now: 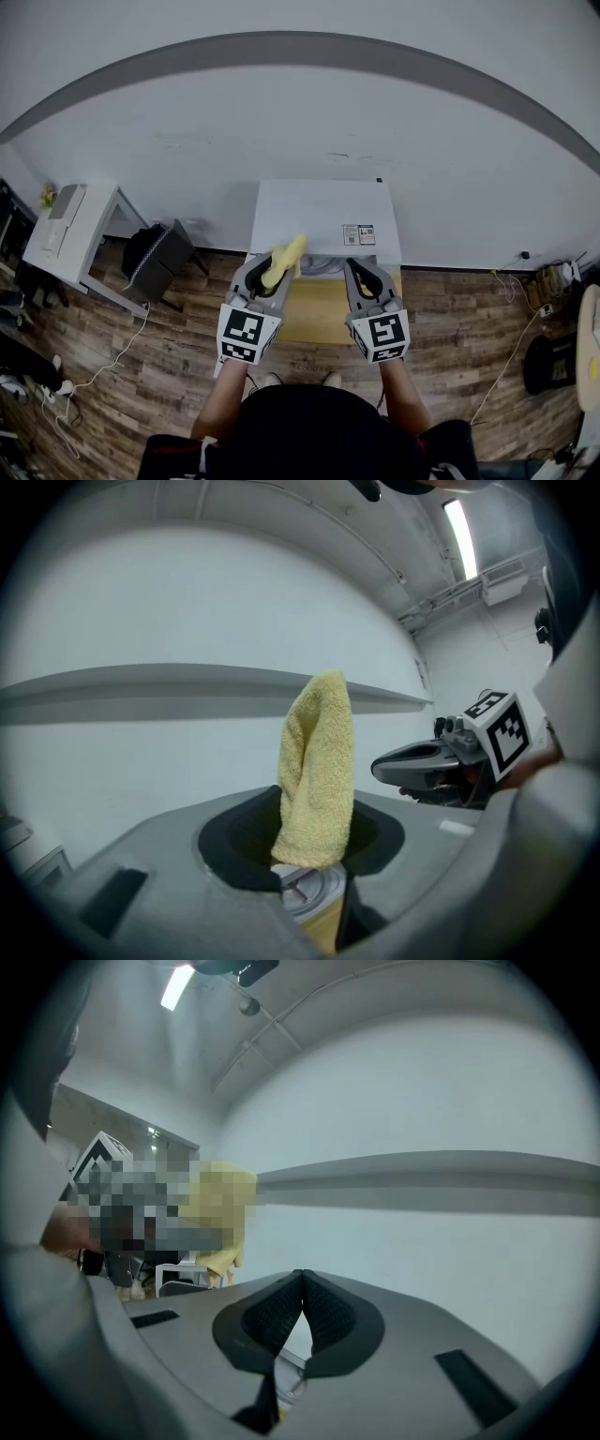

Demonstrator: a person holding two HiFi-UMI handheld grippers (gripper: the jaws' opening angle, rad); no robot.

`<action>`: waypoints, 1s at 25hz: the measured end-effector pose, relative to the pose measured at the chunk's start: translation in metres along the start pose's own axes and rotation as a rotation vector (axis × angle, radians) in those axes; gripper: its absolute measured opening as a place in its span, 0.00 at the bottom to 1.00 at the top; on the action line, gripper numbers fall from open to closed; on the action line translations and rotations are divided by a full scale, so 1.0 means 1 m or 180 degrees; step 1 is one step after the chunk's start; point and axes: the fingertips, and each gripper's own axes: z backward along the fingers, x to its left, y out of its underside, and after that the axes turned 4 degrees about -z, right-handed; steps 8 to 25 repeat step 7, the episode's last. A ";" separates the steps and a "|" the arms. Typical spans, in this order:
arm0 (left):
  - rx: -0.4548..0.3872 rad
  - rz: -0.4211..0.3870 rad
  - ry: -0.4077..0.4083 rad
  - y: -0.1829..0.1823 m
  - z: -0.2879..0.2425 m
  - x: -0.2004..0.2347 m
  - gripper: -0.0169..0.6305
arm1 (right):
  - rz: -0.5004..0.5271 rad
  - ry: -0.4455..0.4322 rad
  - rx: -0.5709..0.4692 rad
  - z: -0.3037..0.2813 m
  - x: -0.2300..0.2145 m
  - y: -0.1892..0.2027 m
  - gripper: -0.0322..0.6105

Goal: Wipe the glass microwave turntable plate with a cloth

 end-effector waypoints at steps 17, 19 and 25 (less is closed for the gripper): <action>0.0005 -0.0042 0.0010 0.001 0.002 -0.005 0.23 | 0.0000 0.0002 0.0010 0.004 0.000 0.004 0.06; 0.0005 -0.0042 0.0010 0.001 0.002 -0.005 0.23 | 0.0000 0.0002 0.0010 0.004 0.000 0.004 0.06; 0.0005 -0.0042 0.0010 0.001 0.002 -0.005 0.23 | 0.0000 0.0002 0.0010 0.004 0.000 0.004 0.06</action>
